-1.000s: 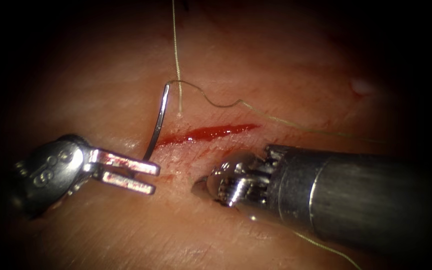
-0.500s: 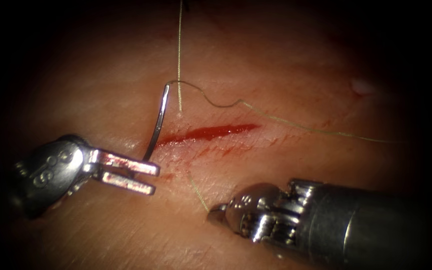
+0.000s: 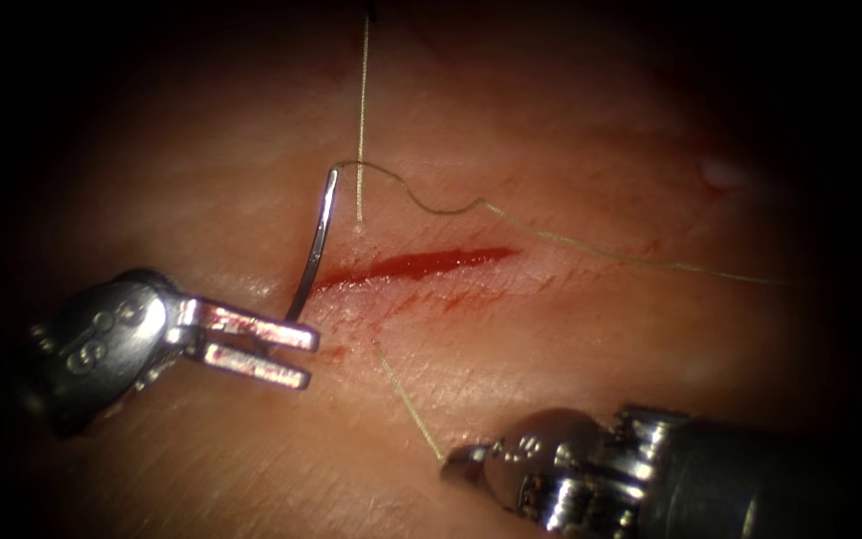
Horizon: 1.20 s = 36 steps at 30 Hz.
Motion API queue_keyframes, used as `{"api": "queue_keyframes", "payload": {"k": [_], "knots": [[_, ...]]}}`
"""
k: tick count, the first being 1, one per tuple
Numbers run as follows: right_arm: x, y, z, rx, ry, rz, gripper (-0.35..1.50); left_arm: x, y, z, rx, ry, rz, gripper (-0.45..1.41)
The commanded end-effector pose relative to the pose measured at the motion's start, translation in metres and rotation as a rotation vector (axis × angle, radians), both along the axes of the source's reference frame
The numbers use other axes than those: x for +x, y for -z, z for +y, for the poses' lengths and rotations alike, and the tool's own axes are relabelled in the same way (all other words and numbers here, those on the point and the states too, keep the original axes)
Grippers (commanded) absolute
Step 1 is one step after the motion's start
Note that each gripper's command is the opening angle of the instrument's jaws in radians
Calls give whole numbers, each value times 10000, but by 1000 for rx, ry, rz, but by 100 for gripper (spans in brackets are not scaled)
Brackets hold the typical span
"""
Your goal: Wound Closure
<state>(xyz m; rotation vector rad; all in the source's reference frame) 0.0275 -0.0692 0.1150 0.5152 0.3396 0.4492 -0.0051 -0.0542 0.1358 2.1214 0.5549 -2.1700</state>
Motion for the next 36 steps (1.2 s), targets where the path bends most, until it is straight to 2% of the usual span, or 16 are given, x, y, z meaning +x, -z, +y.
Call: {"api": "queue_keyframes", "payload": {"k": [1, 7, 14, 15, 16, 17, 18, 21, 23, 28, 36], "knots": [[1, -4, -4, 0, 3, 2, -35, -3, -7, 2, -1, -1, -1, -45], [-10, 1, -11, 11, 3, 4, -35, -3, -7, 2, -1, -1, -1, -45], [-6, 1, -9, 7, -5, 6, -35, -4, -7, 2, -1, -1, -1, -45], [-4, 0, -7, -14, -14, -4, 39, -4, -7, 2, -1, -1, -1, -45], [-4, -1, -7, -36, -21, -13, 88, -4, -7, 2, -1, -1, -1, -45], [-4, -1, -6, -51, -25, -22, 113, -4, -7, 2, -1, -1, -1, -45], [-4, -1, -6, -51, -25, -22, 113, -4, -7, 2, -1, -1, -1, -45], [-10, -3, 0, -97, -56, -7, 140, -6, -7, 2, -1, 1, 0, -45], [-18, -3, 5, -135, -84, 12, 147, -9, -7, 3, -2, 11, 5, -45], [-32, 11, 16, -138, -110, 56, 148, -19, -4, 6, -1, 24, 22, -45], [-53, 47, 37, -144, -153, 98, 148, -25, -7, 14, -5, 48, 48, -45]]}}
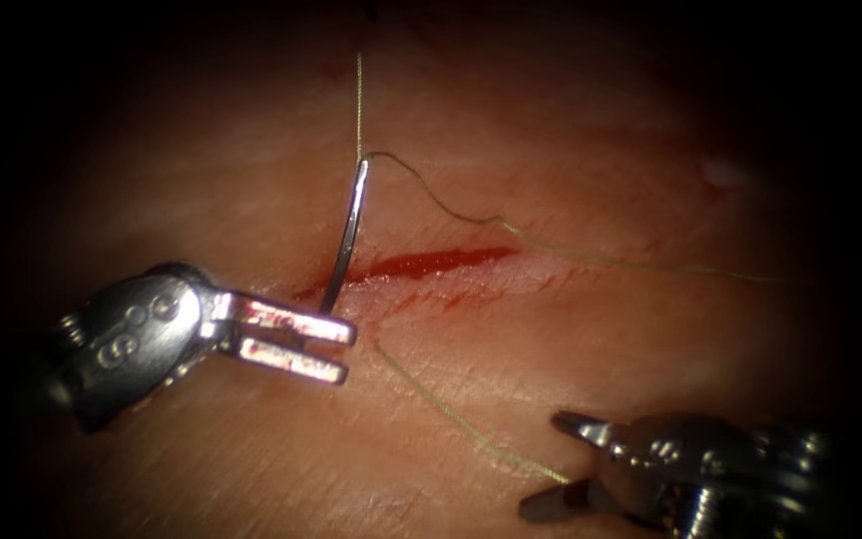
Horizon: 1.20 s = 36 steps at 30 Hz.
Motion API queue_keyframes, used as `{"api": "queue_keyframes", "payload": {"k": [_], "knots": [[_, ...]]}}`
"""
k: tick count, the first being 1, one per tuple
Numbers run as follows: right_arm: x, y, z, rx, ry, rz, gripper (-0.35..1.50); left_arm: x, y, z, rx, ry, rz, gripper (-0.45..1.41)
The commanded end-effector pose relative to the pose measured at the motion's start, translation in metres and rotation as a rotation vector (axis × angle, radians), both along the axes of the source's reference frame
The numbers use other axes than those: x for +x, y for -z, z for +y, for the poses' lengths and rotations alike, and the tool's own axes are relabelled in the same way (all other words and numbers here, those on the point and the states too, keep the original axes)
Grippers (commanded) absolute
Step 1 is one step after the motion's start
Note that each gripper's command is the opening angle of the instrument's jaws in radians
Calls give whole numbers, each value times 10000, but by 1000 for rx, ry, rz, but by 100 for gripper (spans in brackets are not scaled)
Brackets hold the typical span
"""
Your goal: Wound Closure
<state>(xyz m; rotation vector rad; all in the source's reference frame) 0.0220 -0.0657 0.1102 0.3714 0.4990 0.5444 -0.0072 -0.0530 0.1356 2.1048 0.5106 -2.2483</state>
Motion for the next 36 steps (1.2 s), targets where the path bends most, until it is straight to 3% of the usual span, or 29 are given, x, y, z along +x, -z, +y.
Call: {"api": "queue_keyframes", "payload": {"k": [1, 5, 18, 23, 31, 35, 36], "knots": [[-1, 2, 3, 2, 1, 9, 148, -7, -11, 6, -1, 7, 6, -45], [-15, 15, 4, 6, 4, 23, 148, -25, -22, 23, -4, 28, 31, -45], [-39, 60, 16, -29, -54, 57, 148, -125, -67, 88, 3, 66, 69, -45], [-42, 62, 14, -31, -63, 49, 148, -140, -88, 102, -9, 58, 87, -45], [-36, 61, 12, -35, -72, 42, 148, -143, -163, 103, -39, 21, 148, -45], [-29, 60, 12, -41, -74, 42, 148, -153, -181, 109, -30, 21, 175, -45], [-28, 60, 11, -41, -75, 42, 148, -156, -181, 110, -19, 24, 179, -27]]}}
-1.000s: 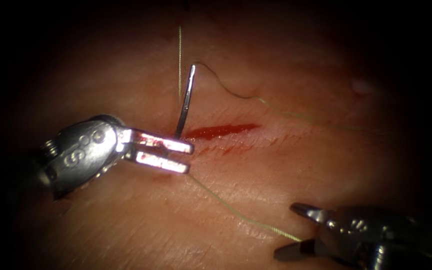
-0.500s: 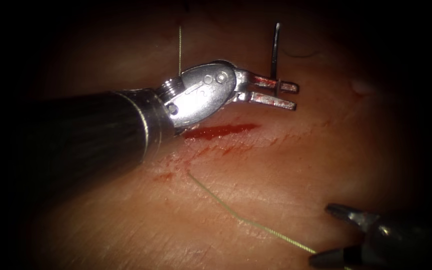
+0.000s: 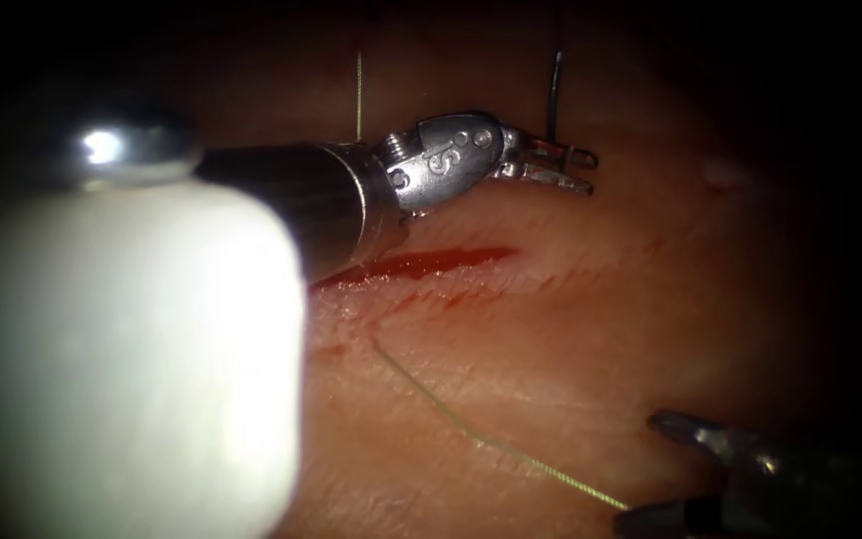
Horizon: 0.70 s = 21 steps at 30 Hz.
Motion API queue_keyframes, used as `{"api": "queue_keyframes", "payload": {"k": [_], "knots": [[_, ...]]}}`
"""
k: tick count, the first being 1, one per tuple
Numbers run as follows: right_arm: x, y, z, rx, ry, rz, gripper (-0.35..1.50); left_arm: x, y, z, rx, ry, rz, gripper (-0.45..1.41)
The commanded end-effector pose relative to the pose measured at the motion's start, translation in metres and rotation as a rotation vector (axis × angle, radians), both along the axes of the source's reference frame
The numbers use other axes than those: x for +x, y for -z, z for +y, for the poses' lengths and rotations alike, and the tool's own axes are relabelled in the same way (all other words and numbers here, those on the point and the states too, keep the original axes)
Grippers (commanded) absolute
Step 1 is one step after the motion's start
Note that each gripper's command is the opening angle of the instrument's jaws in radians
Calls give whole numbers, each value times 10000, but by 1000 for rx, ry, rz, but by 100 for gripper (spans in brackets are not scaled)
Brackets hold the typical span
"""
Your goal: Wound Closure
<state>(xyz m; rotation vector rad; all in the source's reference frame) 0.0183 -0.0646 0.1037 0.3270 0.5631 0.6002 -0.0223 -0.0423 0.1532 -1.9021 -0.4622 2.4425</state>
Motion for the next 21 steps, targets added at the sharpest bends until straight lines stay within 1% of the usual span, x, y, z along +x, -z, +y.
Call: {"api": "queue_keyframes", "payload": {"k": [1, 2, 3, 6, 10, 14, 15, 16, 18, 19, 21], "knots": [[9, -5, 0, -2, 0, 2, 148, -7, -6, 3, 26, 6, 6, 20], [10, -6, -1, -3, -1, 1, 148, -10, -6, 3, 61, 10, 17, 64], [11, -6, -2, -4, -1, 1, 148, -11, -5, 3, 84, 15, 25, 84], [12, -7, -3, -5, -2, 0, 148, -11, 0, 2, 142, 22, 48, 104], [12, -8, -3, -9, 2, 1, 148, -4, 8, 1, 159, 15, 52, 104], [13, -9, -4, -11, 2, 1, 148, 14, 24, 4, 165, 24, 50, 106], [13, -9, -4, -10, 2, 1, 148, 20, 29, 5, 166, 33, 52, 101], [13, -7, -1, -9, -1, 2, 148, 30, 39, 9, 170, 43, 53, 91], [12, -6, 4, -17, -19, 3, 148, 43, 53, 14, 175, 64, 59, 52], [12, -4, 10, -30, -28, 10, 148, 55, 65, 17, 189, 76, 62, 42], [11, -2, 19, -45, -20, 5, 148, 69, 78, 18, 183, 76, 58, 39]]}}
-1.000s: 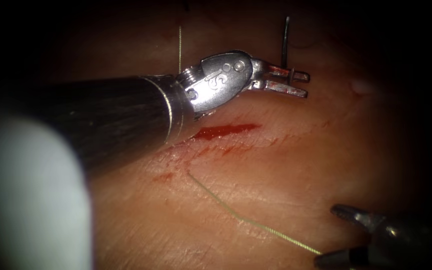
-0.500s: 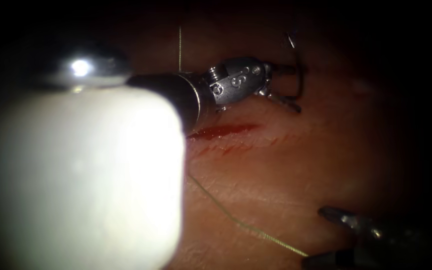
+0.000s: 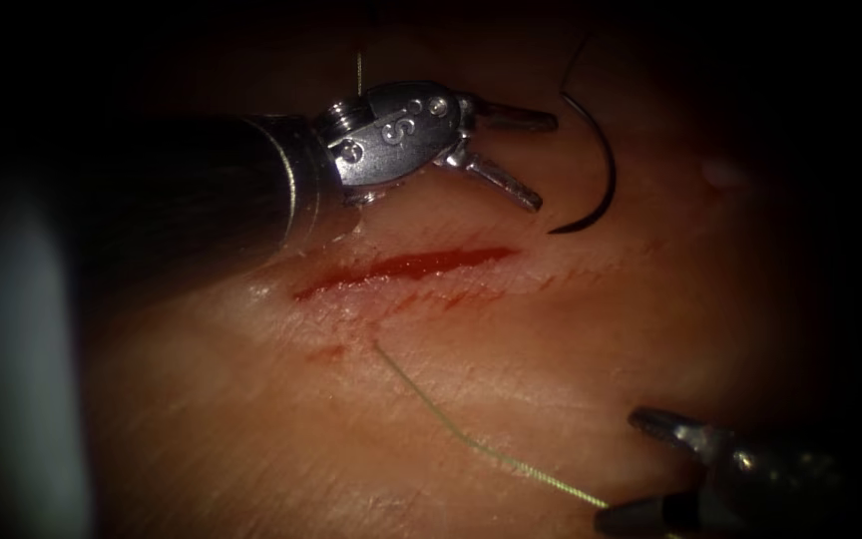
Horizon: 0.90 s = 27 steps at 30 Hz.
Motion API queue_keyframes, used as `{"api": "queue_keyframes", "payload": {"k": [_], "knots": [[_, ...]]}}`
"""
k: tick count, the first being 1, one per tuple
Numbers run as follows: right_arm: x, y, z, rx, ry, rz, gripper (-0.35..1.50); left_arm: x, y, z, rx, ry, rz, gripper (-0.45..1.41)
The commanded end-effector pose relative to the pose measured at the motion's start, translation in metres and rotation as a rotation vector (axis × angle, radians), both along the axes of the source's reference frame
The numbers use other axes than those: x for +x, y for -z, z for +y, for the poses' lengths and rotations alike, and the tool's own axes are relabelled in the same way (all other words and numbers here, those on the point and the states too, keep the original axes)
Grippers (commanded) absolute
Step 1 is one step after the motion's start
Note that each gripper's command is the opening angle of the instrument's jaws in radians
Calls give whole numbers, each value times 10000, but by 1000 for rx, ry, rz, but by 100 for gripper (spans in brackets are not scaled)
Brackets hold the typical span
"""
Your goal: Wound Closure
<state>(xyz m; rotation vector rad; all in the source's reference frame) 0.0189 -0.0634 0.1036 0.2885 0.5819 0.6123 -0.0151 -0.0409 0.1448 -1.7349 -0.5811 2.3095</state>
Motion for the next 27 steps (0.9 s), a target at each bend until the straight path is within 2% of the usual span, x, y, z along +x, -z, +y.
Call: {"api": "queue_keyframes", "payload": {"k": [1, 3, 6, 7, 9, 11, 13, 15, 16, 19, 23, 24, 27], "knots": [[4, -2, 12, -23, 20, -4, 148, 4, -1, 3, -14, -1, -4, 39], [-2, 6, 34, -40, 16, 2, 147, 34, 16, -9, -57, -11, -13, 39], [-4, 15, 58, -63, -63, 56, 148, 58, 23, -30, -63, -4, -9, 37], [-4, 18, 61, -59, -69, 68, 148, 63, 24, -36, -65, -2, -8, 37], [0, 29, 59, 10, -27, 180, 148, 77, 25, -62, -76, 5, -2, 32], [5, 32, 56, 29, -13, 219, 148, 80, 26, -71, -80, 8, 0, 29], [15, 37, 50, 67, 2, 302, 148, 82, 29, -81, -83, 17, 6, 27], [29, 41, 49, 93, 19, 328, 148, 83, 33, -87, -83, 24, 10, 22], [41, 38, 56, 79, 0, 325, 148, 83, 35, -89, -83, 27, 12, 22], [61, 18, 79, 44, -49, 344, 133, 85, 39, -93, -82, 32, 14, 15], [81, -22, 110, -8, -99, 345, 132, 91, 43, -99, -88, 34, 15, 9], [90, -46, 123, -25, -107, 337, 132, 95, 45, -102, -88, 33, 15, 5], [101, -89, 139, -57, -113, 331, 132, 109, 45, -107, -96, 30, 13, -3]]}}
